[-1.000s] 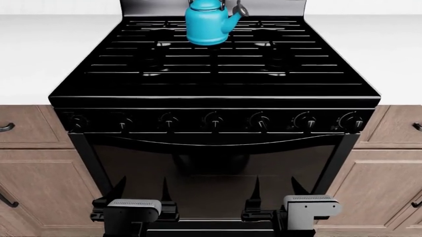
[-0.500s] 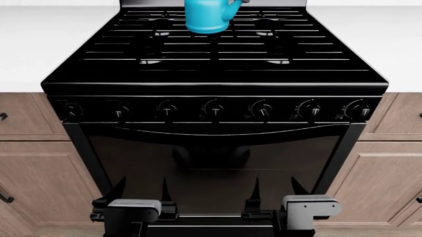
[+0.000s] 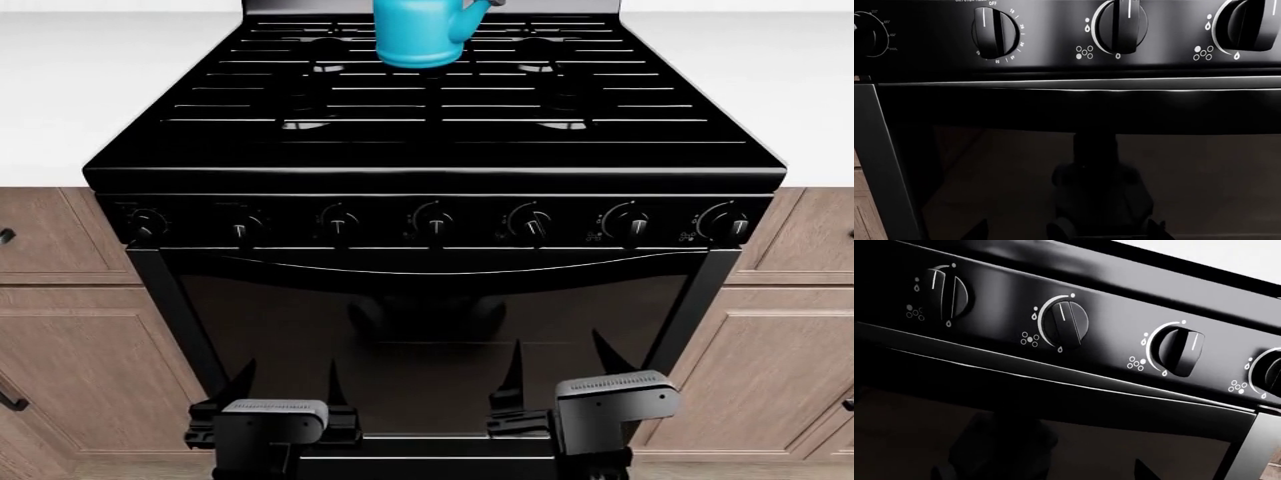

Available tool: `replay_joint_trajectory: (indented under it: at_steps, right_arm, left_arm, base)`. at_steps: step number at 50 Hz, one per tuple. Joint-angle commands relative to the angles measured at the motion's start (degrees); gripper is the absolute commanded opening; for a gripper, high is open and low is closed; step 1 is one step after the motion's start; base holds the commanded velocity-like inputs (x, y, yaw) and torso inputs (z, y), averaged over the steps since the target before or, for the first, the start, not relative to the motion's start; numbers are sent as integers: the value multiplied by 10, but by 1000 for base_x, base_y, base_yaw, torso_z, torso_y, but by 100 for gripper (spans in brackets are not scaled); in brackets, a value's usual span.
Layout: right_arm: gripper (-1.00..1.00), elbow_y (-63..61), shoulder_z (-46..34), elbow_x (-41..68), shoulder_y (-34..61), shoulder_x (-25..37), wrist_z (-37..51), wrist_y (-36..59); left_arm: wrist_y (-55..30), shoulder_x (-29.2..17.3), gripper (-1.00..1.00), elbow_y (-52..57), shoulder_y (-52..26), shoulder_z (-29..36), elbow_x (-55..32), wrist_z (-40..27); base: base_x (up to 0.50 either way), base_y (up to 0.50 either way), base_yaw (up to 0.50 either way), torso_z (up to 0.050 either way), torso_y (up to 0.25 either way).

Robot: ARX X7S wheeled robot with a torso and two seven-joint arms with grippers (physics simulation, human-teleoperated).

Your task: Turn off the center burner of the stove.

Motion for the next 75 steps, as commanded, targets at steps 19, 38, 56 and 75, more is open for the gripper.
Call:
replay_joint_trajectory:
  at_steps: [19, 38, 56, 75]
  right_arm:
    - [100, -136, -9, 2, 32, 31, -22, 71]
    - [100, -118, -18, -4, 112, 47, -47, 128]
    - [100, -58, -9, 25, 163, 44, -67, 113]
    - [100, -53, -45, 0, 195, 56, -79, 177]
  left_arm:
    - [-7, -7, 100, -6, -4, 11, -8, -9]
    - [-17, -11, 100, -10, -11, 13, -18, -16]
    - [-21, -15, 100, -9, -13, 17, -25, -21]
    - [-19, -18, 100, -13, -15, 22, -28, -26]
  base:
    - [0, 0, 0, 0, 0]
    - [0, 0, 0, 0, 0]
    - [0, 0, 0, 0, 0]
    - [0, 0, 0, 0, 0]
